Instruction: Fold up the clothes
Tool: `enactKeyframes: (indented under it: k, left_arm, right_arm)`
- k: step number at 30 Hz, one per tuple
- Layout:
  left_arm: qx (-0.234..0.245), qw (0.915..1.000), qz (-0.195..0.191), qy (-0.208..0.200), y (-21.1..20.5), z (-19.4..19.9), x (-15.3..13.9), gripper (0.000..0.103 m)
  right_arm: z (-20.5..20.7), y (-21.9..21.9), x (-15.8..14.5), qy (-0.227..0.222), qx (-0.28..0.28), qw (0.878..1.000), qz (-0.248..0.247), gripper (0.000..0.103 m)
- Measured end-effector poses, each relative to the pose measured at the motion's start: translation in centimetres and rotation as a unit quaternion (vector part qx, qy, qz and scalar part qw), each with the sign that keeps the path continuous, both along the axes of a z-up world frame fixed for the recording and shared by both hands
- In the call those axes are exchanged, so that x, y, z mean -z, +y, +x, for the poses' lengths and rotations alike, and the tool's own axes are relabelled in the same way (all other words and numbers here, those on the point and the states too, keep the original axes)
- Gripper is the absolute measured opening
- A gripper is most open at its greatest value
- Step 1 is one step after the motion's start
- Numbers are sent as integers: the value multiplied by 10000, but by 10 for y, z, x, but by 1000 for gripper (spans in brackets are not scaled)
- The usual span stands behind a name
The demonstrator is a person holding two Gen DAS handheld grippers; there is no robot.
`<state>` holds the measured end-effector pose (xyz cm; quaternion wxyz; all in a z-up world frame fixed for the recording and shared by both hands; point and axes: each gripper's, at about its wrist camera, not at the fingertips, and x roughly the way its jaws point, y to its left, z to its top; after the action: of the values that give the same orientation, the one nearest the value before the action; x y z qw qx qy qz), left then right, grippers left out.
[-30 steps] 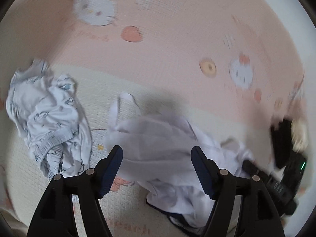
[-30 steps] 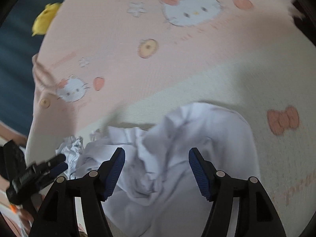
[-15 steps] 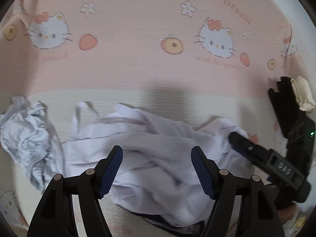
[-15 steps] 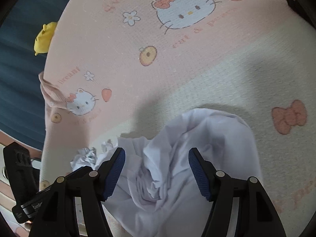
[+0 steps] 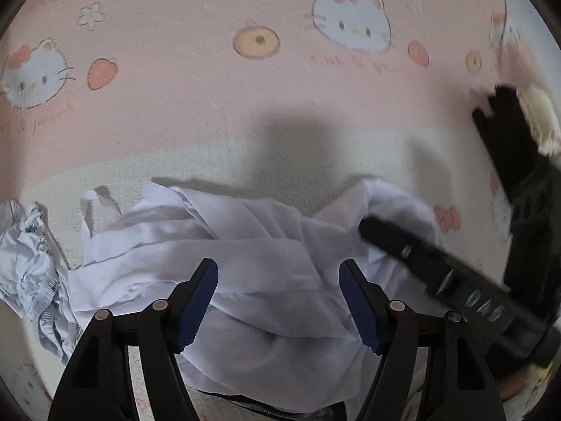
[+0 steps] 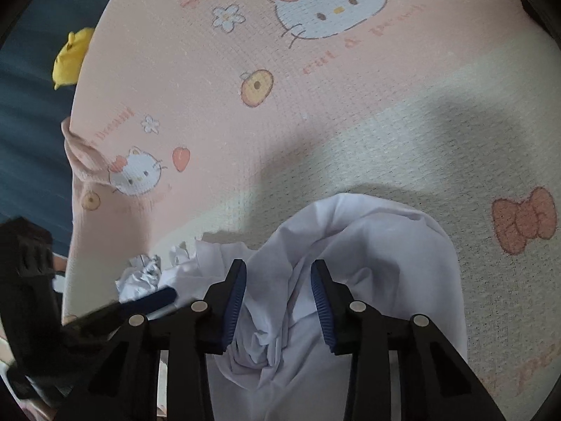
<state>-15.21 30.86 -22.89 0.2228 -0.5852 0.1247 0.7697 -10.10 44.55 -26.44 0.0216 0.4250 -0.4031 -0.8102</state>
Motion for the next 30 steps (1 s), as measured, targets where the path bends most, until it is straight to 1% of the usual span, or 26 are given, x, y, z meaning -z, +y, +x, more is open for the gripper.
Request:
enactKeyframes:
  k: [2, 4, 5, 7, 8, 9, 10, 12, 14, 20, 22, 24, 26, 28, 30]
  left_arm:
    - [87, 9999, -92, -75, 4, 3, 7, 70]
    - [208, 9994, -236, -141, 10, 5, 15, 70]
    - [276, 9990, -319, -117, 12, 6, 18, 70]
    - [366, 9985, -418, 17, 14, 8, 22, 70]
    - [365, 9983, -449, 106, 13, 9, 22, 67]
    - [357, 9982, -454, 156, 12, 9, 21, 56]
    - [347, 9982, -442, 197, 10, 9, 20, 50]
    - [282, 9985, -411, 247, 3, 8, 18, 32]
    - [197, 9986, -395, 291, -4, 8, 16, 21]
    - [-186, 9992, -220, 268, -34, 9, 9, 21]
    - [-269, 9989, -234, 310, -42, 11, 7, 21]
    - [-249, 9986, -299, 359, -45, 14, 8, 21]
    - [-225, 9982, -382, 410, -48, 17, 9, 21]
    - [-214, 9977, -477, 424, -52, 22, 12, 21]
    - [-239, 9980, -459, 376, -57, 26, 15, 21]
  right_arm:
    - [2, 2, 2, -6, 70, 9999, -85, 38]
    - [2, 3, 5, -19, 34, 9996, -271, 38]
    - [1, 3, 7, -28, 2, 9994, -357, 38]
    - [1, 1, 5, -21, -32, 9996, -289, 38]
    - [1, 0, 4, -18, -52, 9997, -257, 38]
    - [0, -2, 4, -18, -110, 9996, -255, 38]
    - [-1, -4, 4, -19, -167, 9995, -252, 38]
    - [-4, -8, 5, -74, -250, 9994, -211, 38]
    - [-8, -14, 7, -132, -380, 9991, -114, 38]
    - [-19, -31, 12, -322, -718, 9967, 199, 38]
    - [-21, -36, 13, -410, -751, 9955, 419, 38]
    - [-19, -39, 11, -437, -743, 9944, 605, 37]
    - [-17, -41, 10, -531, -759, 9926, 788, 26]
    - [-13, -43, 10, -648, -745, 9893, 1073, 22]
    - [-9, -42, 11, -702, -763, 9881, 1138, 20]
